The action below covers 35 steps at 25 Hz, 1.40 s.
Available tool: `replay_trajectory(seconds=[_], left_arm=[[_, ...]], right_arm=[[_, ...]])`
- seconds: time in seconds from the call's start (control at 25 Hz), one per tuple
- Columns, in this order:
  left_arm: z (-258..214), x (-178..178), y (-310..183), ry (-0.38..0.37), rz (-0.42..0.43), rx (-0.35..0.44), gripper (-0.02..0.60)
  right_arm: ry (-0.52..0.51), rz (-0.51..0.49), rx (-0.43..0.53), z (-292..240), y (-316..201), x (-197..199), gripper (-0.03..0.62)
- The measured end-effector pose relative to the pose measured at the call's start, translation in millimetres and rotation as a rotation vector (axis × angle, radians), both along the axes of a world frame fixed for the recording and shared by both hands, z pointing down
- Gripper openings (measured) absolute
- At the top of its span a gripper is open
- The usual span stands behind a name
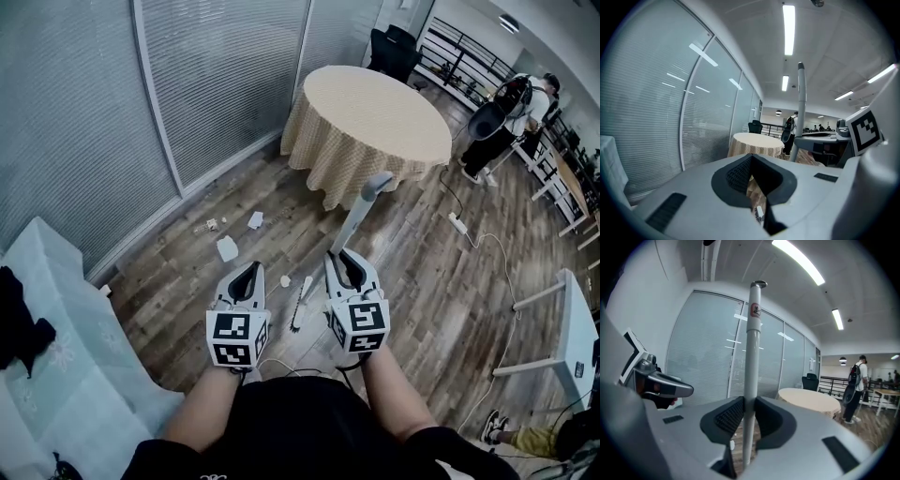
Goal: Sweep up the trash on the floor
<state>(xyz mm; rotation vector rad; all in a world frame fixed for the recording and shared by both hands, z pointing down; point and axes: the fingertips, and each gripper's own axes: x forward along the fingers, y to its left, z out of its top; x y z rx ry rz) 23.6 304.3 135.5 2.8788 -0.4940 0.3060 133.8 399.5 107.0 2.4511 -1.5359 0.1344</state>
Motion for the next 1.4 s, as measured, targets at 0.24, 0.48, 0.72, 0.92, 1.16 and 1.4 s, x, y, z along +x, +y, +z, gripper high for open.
replay_trajectory(seconds=[0.24,0.48,0.72,0.92,1.16,1.4], left_arm=[[26,-22,-42,-0.027,0.016,-0.042,-0.005],[46,-29,-69,-0.044,0.010,-0.094,-0.005],[60,-15,-82,-0.079,-0.007,-0.076,-0.005],[69,21,-104,-0.109,-0.032,-0.071,-0.005],[74,70,-125,-0.121,-0.102,-0.145,-0.005],[80,118,-137,-0.156,-0.138,-0.144,-0.006]], right_arm=[[-0.017,0.037,-0.044,15,-24,-9,0.086],[-0.037,0.031,-0.071,26,-44,-17,0.087],[-0.079,0.004,-0.075,46,-65,6,0.087],[-0.116,-0.052,-0.090,69,-89,40,0.087],[-0.156,-0.122,-0.107,84,-93,95,0.086],[-0.167,-0.158,-0.142,111,-101,159,0.086]])
